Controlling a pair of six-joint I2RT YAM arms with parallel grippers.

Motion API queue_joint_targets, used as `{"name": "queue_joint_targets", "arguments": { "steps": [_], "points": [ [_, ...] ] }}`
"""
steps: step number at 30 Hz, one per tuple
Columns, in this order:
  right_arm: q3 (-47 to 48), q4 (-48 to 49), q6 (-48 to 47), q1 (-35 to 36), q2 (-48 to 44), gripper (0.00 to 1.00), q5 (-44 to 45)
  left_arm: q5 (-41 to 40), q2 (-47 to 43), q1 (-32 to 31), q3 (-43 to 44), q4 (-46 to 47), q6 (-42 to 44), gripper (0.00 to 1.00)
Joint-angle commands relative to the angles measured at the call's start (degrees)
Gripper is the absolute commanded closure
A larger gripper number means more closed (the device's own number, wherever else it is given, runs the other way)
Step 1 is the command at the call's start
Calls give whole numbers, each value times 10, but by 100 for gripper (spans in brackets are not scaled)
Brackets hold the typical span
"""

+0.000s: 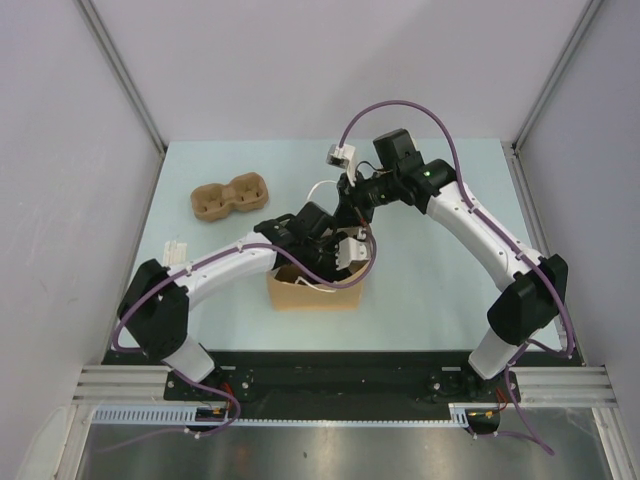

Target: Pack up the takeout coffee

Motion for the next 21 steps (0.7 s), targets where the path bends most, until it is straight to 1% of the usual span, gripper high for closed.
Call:
{"name": "queue_joint_targets", "arguments": {
  "steps": [1,2,3,7,12,21],
  "points": [
    [27,-24,5,5,-9,100,-32,-52,34,13,-12,-17,-16,21],
    [27,-24,6,5,-9,100,-33,-54,27,13,-11,-16,-17,19],
    [27,-24,6,5,-9,100,-33,-55,25,12,-11,-15,-18,12],
    [27,-24,6,5,-9,100,-32,-61,5,9,-11,-6,-24,1],
    [27,-24,4,5,-8,100,-31,-79,-28,5,-23,24,-31,1],
    [33,-22,3,5,-2,100,-26,-88,-58,-5,-26,34,-28,0]
  ]
}}
